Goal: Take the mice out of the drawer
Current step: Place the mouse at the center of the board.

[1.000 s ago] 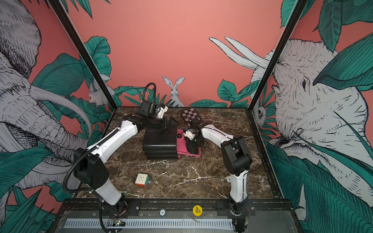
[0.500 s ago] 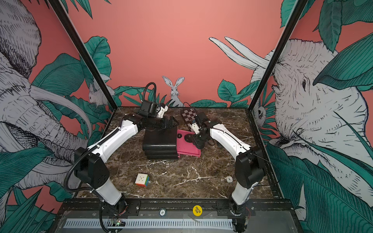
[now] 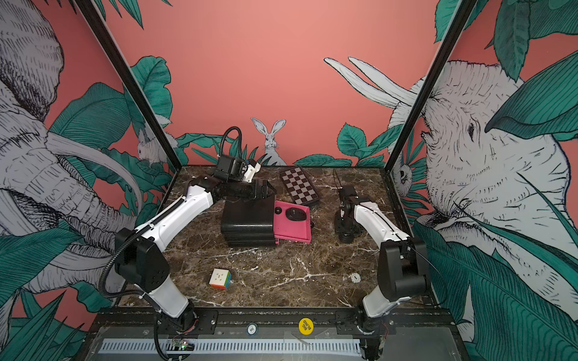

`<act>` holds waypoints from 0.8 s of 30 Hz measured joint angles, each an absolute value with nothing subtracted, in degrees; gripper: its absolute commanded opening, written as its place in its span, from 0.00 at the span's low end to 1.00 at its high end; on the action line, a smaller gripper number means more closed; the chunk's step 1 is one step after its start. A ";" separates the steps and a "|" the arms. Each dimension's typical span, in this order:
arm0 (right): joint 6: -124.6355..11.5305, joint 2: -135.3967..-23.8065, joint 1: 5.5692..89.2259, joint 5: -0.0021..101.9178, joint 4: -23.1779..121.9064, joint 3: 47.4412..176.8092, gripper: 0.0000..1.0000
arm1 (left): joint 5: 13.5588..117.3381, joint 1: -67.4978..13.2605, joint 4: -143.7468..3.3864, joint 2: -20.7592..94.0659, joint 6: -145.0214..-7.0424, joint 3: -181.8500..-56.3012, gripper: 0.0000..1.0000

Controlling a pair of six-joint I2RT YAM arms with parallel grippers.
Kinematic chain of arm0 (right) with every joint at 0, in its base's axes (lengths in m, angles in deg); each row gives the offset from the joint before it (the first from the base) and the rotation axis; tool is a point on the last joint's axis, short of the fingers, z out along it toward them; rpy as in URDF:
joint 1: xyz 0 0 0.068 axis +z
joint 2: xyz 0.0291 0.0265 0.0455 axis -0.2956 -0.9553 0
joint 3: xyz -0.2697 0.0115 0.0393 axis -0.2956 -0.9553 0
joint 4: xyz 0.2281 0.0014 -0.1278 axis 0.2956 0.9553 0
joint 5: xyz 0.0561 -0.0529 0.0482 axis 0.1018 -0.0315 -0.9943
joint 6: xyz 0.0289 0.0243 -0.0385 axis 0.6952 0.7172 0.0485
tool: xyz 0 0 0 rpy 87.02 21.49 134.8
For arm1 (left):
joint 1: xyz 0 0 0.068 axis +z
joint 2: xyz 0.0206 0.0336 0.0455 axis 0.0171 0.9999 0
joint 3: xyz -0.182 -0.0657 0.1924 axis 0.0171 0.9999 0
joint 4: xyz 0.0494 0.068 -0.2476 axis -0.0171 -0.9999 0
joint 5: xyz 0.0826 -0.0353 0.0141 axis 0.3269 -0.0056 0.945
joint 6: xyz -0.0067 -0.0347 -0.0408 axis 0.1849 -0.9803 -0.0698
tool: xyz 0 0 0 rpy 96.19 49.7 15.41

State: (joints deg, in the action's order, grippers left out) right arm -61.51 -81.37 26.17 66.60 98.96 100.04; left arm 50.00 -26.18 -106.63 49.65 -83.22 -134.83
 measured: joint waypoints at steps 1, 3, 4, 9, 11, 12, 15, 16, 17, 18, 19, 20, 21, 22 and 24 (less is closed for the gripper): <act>-61.38 -81.37 25.47 67.34 98.98 99.31 0.50 | 49.97 -26.16 -106.63 49.65 -83.13 -134.83 0.99; -61.27 -81.39 24.59 68.48 98.72 98.11 0.50 | 49.78 -26.07 -106.63 49.65 -82.95 -134.83 0.99; -61.45 -81.24 23.94 68.59 97.89 97.11 0.50 | 49.65 -25.96 -106.63 49.65 -82.91 -134.83 0.99; -63.30 -81.26 19.39 69.74 95.90 92.36 0.50 | 49.51 -25.46 -106.61 49.65 -82.91 -134.72 0.99; -64.18 -81.28 18.10 70.38 95.72 91.77 0.50 | 49.54 -25.35 -106.57 49.65 -82.91 -134.61 0.99; -64.66 -81.28 17.62 70.71 95.59 91.73 0.50 | 49.54 -25.22 -106.46 49.62 -82.93 -134.42 0.99; -65.93 -81.28 16.22 71.08 94.76 91.64 0.50 | 49.43 -25.08 -105.85 49.47 -82.95 -133.87 0.99; -66.41 -81.28 15.79 71.03 94.28 91.47 0.51 | 49.43 -25.04 -105.63 49.34 -82.97 -133.65 0.99; -66.71 -81.30 15.35 70.99 93.95 91.23 0.51 | 49.45 -24.97 -105.47 49.21 -83.00 -133.43 0.99; -66.98 -81.30 14.85 70.88 93.60 90.92 0.51 | 49.47 -24.93 -105.21 49.08 -83.02 -133.17 0.99; -67.17 -81.30 14.34 70.75 93.23 90.51 0.51 | 49.47 -24.89 -105.06 48.97 -83.04 -133.04 0.99; -67.35 -81.35 14.04 70.62 92.99 90.24 0.51 | 49.49 -24.89 -104.97 48.90 -83.06 -132.95 0.99; -67.54 -81.54 13.69 70.27 92.84 90.00 0.51 | 49.51 -24.89 -104.93 48.88 -83.15 -132.86 0.99; -67.72 -81.78 13.38 69.98 92.79 89.94 0.51 | 49.51 -24.89 -104.86 48.86 -83.22 -132.84 0.99; -67.96 -82.55 13.21 69.55 92.47 89.89 0.52 | 49.54 -24.89 -104.64 48.86 -83.30 -132.78 0.99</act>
